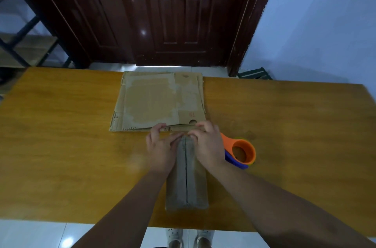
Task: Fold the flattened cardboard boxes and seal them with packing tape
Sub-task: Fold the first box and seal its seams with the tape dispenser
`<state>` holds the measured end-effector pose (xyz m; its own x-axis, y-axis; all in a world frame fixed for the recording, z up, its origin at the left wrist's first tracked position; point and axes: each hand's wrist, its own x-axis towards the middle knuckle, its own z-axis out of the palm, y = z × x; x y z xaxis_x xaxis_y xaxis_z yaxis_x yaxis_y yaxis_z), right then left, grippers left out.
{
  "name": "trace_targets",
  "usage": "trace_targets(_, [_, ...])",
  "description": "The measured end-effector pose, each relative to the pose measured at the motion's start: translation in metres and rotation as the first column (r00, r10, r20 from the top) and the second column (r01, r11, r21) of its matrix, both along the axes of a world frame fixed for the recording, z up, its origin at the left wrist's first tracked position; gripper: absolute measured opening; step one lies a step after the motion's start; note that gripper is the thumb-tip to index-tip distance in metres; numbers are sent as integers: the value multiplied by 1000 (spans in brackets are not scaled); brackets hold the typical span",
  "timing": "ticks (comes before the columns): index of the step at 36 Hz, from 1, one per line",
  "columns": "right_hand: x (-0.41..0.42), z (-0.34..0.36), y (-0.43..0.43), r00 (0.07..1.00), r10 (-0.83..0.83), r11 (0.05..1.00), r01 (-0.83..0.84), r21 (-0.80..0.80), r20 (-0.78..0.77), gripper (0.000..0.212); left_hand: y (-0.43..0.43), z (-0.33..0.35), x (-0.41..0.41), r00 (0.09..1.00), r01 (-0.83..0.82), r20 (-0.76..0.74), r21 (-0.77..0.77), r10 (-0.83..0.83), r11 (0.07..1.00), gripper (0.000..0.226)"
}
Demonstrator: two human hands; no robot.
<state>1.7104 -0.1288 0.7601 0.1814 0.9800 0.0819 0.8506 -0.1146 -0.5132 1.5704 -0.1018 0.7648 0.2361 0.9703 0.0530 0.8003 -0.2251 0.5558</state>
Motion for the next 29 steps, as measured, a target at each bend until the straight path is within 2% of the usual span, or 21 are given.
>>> trace_targets(3, [0, 0, -6, 975, 91, 992, -107, 70, 200, 21, 2, -2, -1, 995, 68, -73, 99, -61, 993, 15])
trace_targets(6, [2, -2, -10, 952, 129, 987, -150, 54, 278, 28, 3, -5, 1, 987, 120, -124, 146, -102, 982, 15])
trace_targets(10, [4, -6, -10, 955, 158, 987, -143, -78, 252, 37, 3, -13, 0, 977, 153, -176, 175, -122, 973, 19])
trace_targets(14, [2, -8, -10, 960, 158, 982, -129, -138, 232, 40, 5, -18, -1, 968, 145, -225, 148, -109, 978, 22])
trace_targets(19, [3, -9, -11, 979, 124, 979, -95, -179, 161, 37, 6, -17, 1, 936, 133, -337, 75, -101, 988, 51])
trace_targets(23, [3, -8, -9, 993, 91, 969, -72, -235, 72, 35, 7, -23, 0, 926, 110, -369, 66, -78, 992, 31])
trace_targets(29, [4, -9, -11, 998, -3, 953, -15, -304, -60, 29, 5, -26, 1, 947, -29, -320, 53, 44, 998, 29])
